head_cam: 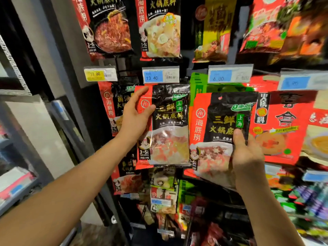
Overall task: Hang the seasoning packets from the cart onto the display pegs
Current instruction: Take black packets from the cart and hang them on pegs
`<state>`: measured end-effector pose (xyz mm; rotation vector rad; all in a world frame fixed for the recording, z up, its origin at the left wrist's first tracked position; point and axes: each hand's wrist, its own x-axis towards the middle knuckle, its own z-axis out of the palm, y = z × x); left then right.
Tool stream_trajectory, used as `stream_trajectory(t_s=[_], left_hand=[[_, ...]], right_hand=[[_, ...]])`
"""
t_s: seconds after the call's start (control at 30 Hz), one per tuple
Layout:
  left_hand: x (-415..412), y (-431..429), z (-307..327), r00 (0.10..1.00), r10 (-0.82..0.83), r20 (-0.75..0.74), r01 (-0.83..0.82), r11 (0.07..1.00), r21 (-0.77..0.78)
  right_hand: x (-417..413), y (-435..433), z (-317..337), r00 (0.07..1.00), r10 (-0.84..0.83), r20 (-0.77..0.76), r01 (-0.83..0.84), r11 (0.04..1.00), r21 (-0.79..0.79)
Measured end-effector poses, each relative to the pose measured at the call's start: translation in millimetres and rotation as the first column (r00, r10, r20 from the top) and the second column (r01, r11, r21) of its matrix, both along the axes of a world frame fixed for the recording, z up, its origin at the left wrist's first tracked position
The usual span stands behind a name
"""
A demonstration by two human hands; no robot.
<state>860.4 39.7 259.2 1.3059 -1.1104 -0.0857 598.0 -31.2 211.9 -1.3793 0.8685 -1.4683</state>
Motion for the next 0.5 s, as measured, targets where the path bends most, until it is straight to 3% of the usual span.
stream_trajectory(t_s=[0.3,0.5], left_hand=[[1,-6,9,0.989,-0.003,-0.145,0.004,1.0,0.011],[15,-18,15,0.987,0.024,-0.161,-0.012,0.997,0.07]], right_hand=[[-7,5,14,0.999,0.011,-0.044,-0.006,0.994,0.106],[-16,3,22,0.996,0.004,-0.088,0.006,0.994,0.112]])
